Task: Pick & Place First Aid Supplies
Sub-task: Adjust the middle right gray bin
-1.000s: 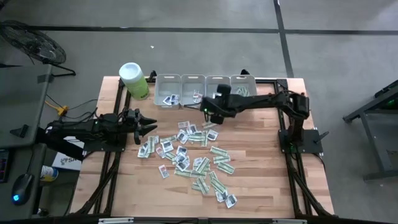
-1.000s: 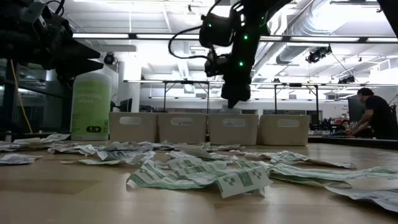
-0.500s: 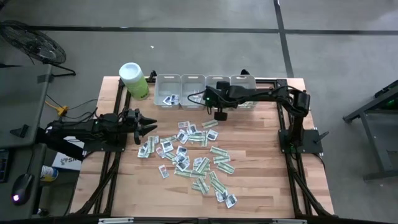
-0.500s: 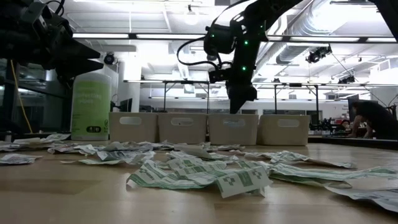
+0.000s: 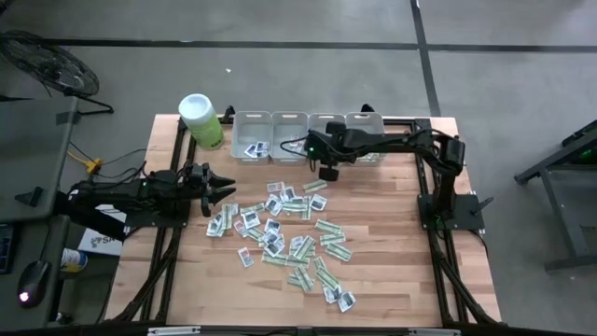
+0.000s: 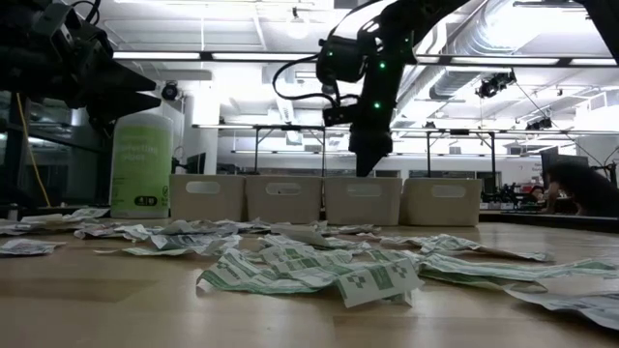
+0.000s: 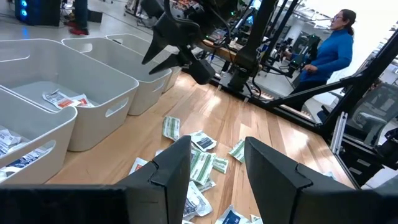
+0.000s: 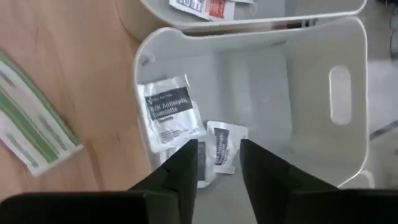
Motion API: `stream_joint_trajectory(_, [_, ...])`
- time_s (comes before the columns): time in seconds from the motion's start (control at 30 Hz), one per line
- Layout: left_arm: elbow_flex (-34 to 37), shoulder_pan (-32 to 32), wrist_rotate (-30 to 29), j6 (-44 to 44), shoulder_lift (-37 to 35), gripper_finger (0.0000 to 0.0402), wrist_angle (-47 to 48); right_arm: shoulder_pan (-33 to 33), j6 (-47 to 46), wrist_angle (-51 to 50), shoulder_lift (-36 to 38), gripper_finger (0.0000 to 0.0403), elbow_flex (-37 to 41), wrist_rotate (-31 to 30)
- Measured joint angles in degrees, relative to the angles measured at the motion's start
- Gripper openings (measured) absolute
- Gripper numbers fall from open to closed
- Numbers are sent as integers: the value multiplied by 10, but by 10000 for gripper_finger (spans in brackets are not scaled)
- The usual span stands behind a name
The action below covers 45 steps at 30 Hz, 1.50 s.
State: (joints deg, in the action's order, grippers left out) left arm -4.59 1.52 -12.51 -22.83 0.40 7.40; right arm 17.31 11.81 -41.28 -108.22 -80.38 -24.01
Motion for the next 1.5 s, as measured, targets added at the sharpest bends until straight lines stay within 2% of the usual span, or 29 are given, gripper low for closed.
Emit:
stream_joint_trajectory(0.3, [0, 0, 0, 0, 0, 150, 0, -40, -181, -1, 8, 118, 0, 8])
stream_joint_trajectory(0.5, [0, 0, 0, 0, 0, 150, 0, -69, -206, 23, 12, 119, 0, 48])
stream_joint_trajectory(0.77, [0, 0, 0, 0, 0, 150, 0, -72, -109, 25, 12, 119, 0, -107])
stream_joint_trajectory(0.87, [0, 0, 0, 0, 0, 150, 0, -73, -107, 25, 14, 119, 0, -145])
stream_joint_trajectory(1.17, [0, 0, 0, 0, 0, 150, 0, -124, -125, 17, 57, 119, 0, -2])
stream_joint_trajectory(1.23, [0, 0, 0, 0, 0, 150, 0, -133, -129, 17, 63, 119, 0, 63])
stream_joint_trajectory(1.37, [0, 0, 0, 0, 0, 150, 0, -138, -129, 25, 59, 119, 0, 236])
stream_joint_trajectory(1.43, [0, 0, 0, 0, 0, 150, 0, -138, -128, 28, 58, 119, 4, 282])
stream_joint_trajectory(1.5, [0, 0, 0, 0, 0, 150, 0, -137, -117, 40, 59, 119, 21, 299])
